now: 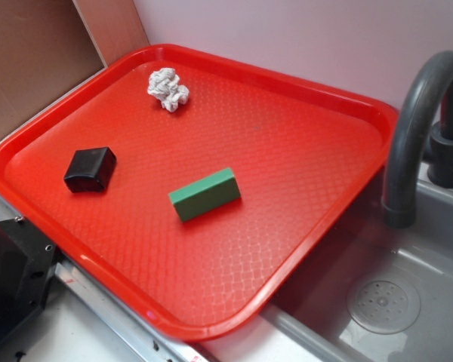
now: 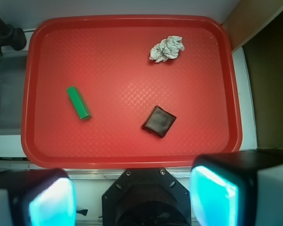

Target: Grab the white paper.

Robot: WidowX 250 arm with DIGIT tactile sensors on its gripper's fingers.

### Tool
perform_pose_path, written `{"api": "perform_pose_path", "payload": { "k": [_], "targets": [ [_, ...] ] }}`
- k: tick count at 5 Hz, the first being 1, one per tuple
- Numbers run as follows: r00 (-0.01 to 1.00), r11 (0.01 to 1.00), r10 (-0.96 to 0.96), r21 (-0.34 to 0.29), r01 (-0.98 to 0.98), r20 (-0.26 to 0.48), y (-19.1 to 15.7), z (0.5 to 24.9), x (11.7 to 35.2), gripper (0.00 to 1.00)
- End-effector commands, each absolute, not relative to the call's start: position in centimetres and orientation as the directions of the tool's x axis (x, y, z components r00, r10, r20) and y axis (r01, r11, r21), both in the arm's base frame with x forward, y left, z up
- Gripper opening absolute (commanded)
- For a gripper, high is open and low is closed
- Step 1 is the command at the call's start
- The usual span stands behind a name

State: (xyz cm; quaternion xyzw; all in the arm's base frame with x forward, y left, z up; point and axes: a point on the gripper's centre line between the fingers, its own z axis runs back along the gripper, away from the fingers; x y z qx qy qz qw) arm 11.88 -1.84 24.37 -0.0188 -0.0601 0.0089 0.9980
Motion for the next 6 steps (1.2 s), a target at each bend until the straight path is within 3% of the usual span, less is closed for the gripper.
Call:
{"api": "perform_pose_path", "payload": {
  "k": [1, 2, 3, 6],
  "targets": [
    [0.993, 0.999, 0.020, -0.039, -0.015, 0.120, -1.8, 24.4, 11.9, 1.00],
    [0.958, 0.960, 0.268, -0.112, -0.257, 0.104, 0.7, 24.5, 15.1, 1.00],
    [0.903, 0.917, 0.398, -0.053, -0.395, 0.160, 1.5, 24.2, 17.2, 1.00],
    [0.723, 0.788, 0.604, -0.113, -0.605, 0.334, 4.3, 19.4, 23.1, 1.00]
  ]
}}
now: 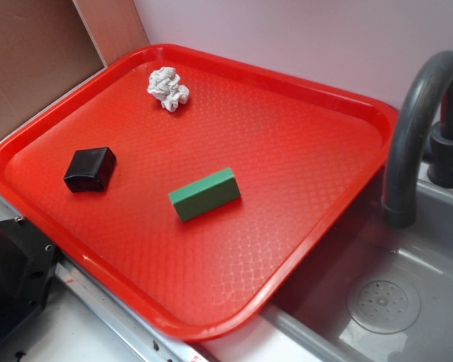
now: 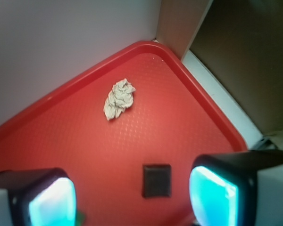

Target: Grab the white paper.

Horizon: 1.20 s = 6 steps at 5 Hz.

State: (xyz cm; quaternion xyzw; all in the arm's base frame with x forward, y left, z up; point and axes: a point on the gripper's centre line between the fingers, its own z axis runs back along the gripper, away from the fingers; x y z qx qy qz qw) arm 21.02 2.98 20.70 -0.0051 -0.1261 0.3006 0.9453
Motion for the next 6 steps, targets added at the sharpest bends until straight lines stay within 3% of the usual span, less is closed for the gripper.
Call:
{"api": "perform_pose_path", "payload": {
  "k": [1, 3, 5, 6],
  "targets": [
    [0.675, 0.746, 0.655, -0.147, -0.650, 0.339, 4.9, 16.5, 24.9, 1.00],
    [0.645, 0.706, 0.687, -0.100, -0.701, 0.335, 6.2, 11.7, 27.7, 1.00],
    [0.672, 0.707, 0.673, -0.002, -0.708, 0.309, 7.2, 7.3, 29.0, 1.00],
    [0.665, 0.702, 0.681, -0.016, -0.712, 0.307, 7.7, 6.1, 29.7, 1.00]
  ]
}}
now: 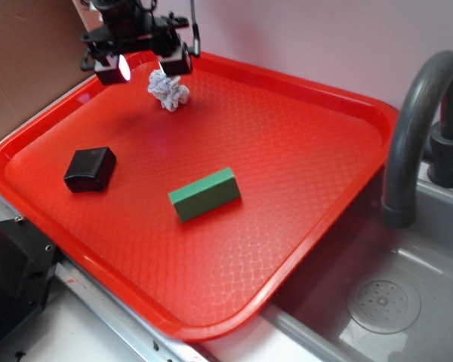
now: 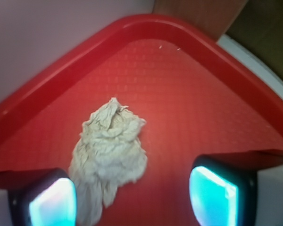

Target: Grab the white paper.

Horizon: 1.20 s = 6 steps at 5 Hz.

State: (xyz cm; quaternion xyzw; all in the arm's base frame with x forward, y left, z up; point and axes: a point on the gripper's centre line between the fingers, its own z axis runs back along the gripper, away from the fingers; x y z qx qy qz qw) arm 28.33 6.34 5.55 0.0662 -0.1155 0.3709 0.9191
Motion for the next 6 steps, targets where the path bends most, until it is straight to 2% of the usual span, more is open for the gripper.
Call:
{"api": "perform_pose_path", "payload": {
  "k": [1, 3, 4, 5, 6],
  "targets": [
    [0.683, 0.717, 0.677, -0.040, -0.696, 0.274, 7.8, 5.0, 30.3, 1.00],
    [0.676, 0.703, 0.689, -0.016, -0.711, 0.261, 7.8, 3.1, 30.5, 1.00],
    [0.673, 0.701, 0.683, 0.003, -0.713, 0.284, 7.4, 2.5, 30.1, 0.00],
    [0.663, 0.695, 0.687, 0.000, -0.719, 0.296, 7.3, 2.6, 30.0, 0.00],
    [0.634, 0.669, 0.706, -0.005, -0.743, 0.316, 7.2, 4.1, 29.5, 0.00]
  ]
}}
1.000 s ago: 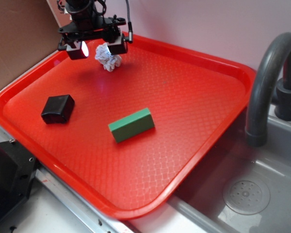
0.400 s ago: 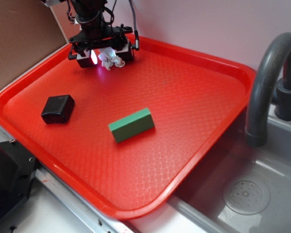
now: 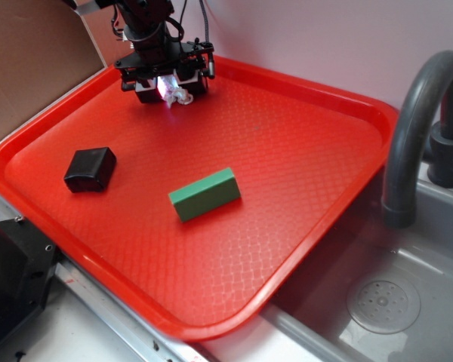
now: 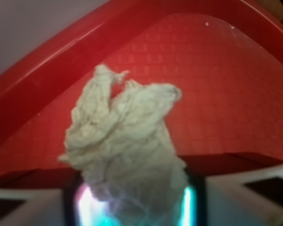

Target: Grab the white paper.

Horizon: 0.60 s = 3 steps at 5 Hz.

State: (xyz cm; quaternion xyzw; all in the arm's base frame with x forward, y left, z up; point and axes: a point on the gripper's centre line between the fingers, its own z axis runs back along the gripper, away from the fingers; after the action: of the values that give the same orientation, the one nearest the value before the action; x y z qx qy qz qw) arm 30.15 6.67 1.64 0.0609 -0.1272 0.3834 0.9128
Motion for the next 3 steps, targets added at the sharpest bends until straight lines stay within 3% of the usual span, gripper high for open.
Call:
{"api": "perform_pose_path", "payload": {
  "k": [1, 2, 3],
  "targets": [
    [0.706, 0.738, 0.655, -0.026, -0.674, 0.269, 7.0, 7.8, 28.6, 0.00],
    [0.815, 0.824, 0.563, -0.163, -0.542, 0.134, 5.8, 12.7, 27.3, 0.00],
    [0.853, 0.848, 0.506, -0.257, -0.463, 0.131, 3.9, 16.6, 25.8, 0.00]
  ]
}}
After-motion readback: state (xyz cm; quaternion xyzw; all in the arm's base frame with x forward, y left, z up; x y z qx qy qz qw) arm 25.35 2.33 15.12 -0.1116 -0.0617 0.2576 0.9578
